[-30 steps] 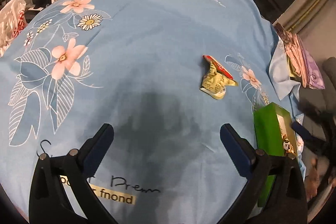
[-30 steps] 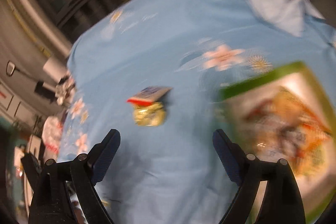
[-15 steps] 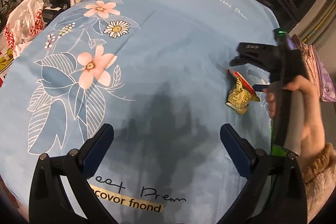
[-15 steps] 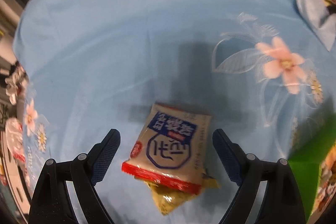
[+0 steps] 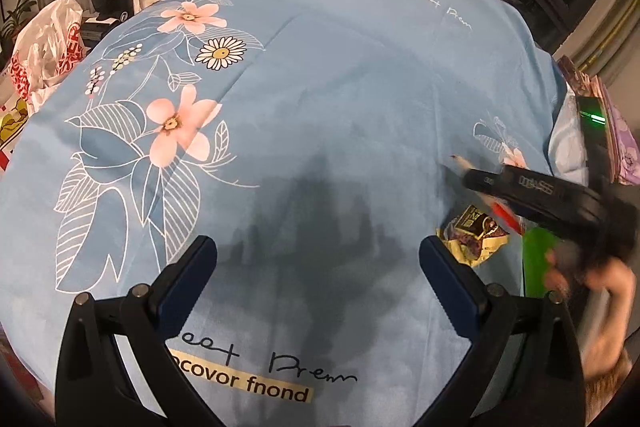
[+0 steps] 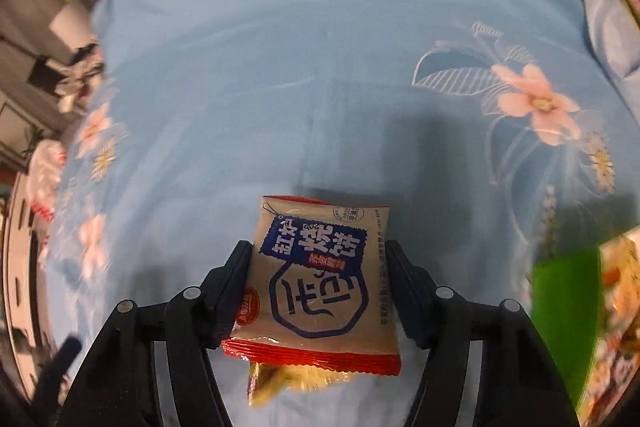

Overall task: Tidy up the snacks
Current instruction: 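Grasp the white-and-red biscuit pack with the right gripper, then carry the biscuit pack with the right gripper over the box, then open the right gripper to drop the biscuit pack into the box, then move the right gripper to the gold-and-yellow wrapper, then grasp the gold-and-yellow wrapper with the right gripper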

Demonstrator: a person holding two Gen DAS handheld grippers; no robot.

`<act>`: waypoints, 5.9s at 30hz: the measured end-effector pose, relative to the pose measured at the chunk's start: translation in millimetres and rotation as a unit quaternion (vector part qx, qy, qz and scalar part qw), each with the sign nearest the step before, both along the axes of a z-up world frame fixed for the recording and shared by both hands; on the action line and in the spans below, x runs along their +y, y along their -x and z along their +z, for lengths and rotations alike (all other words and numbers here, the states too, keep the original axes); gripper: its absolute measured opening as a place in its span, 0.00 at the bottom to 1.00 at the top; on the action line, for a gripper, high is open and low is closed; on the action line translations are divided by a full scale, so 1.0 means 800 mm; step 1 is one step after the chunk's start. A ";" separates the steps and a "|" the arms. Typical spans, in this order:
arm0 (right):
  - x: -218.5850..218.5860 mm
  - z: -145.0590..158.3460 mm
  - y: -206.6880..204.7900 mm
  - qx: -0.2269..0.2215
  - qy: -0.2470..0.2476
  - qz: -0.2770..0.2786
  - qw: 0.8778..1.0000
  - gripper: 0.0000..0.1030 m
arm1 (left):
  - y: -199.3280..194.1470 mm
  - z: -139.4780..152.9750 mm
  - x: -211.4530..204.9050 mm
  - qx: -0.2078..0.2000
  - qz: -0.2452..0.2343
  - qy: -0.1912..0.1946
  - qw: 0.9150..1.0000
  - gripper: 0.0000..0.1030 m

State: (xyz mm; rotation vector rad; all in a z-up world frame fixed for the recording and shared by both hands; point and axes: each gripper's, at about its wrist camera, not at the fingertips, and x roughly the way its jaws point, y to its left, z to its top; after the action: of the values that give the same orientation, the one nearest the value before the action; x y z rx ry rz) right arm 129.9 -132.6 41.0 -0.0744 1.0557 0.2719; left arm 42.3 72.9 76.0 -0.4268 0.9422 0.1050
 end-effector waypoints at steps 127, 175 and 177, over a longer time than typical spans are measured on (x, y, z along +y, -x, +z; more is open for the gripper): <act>-0.315 0.070 0.165 -0.122 -0.138 -0.187 0.965 0.56 | -0.004 0.062 -0.258 -0.084 -0.300 0.049 0.949 0.79; -0.053 -0.040 0.013 0.056 -0.225 0.035 0.972 0.50 | -0.070 -0.034 -0.137 -0.011 -0.199 0.064 0.978 0.44; -0.055 -0.032 0.022 0.045 -0.231 0.039 0.971 0.50 | -0.064 -0.025 -0.138 -0.021 -0.200 0.058 0.978 0.44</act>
State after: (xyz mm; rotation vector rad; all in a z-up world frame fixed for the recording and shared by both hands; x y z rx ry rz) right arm 112.6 -176.6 15.8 0.3192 1.0575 0.5902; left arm 93.1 -37.9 55.6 -0.3377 0.9780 -0.3267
